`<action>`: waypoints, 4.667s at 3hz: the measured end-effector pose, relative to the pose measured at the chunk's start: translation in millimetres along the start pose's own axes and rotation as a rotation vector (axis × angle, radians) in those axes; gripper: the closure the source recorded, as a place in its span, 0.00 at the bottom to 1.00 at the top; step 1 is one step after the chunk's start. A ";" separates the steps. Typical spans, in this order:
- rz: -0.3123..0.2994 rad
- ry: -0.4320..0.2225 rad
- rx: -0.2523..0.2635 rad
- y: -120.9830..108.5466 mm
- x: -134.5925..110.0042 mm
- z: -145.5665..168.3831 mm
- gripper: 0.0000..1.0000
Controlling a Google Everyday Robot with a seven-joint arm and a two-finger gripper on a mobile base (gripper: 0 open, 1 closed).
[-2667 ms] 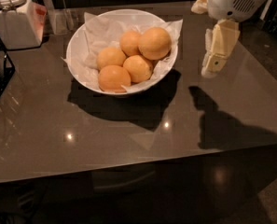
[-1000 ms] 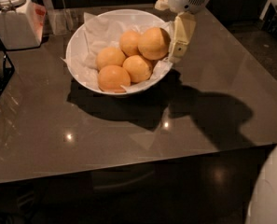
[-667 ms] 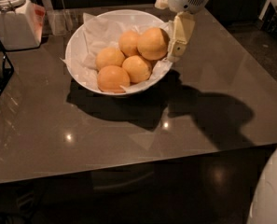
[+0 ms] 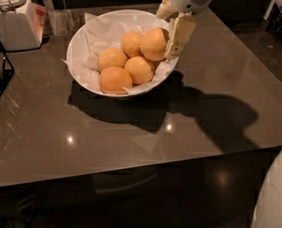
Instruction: Pick orange from white bowl
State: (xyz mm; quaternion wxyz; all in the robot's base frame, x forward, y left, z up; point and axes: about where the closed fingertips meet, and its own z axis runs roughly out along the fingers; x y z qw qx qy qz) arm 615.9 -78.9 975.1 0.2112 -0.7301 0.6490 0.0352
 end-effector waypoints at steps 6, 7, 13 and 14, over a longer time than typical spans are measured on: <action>0.052 -0.109 -0.106 -26.7 0.0 61.6 0.19; 0.077 -0.122 -0.120 -22.5 6.1 65.4 0.34; 0.086 -0.419 0.208 81.4 -17.9 -55.2 1.00; 0.127 -0.421 0.220 89.3 -1.8 -58.2 1.00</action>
Offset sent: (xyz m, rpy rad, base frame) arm 0.0294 0.0276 -0.0193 0.0059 0.0857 0.0946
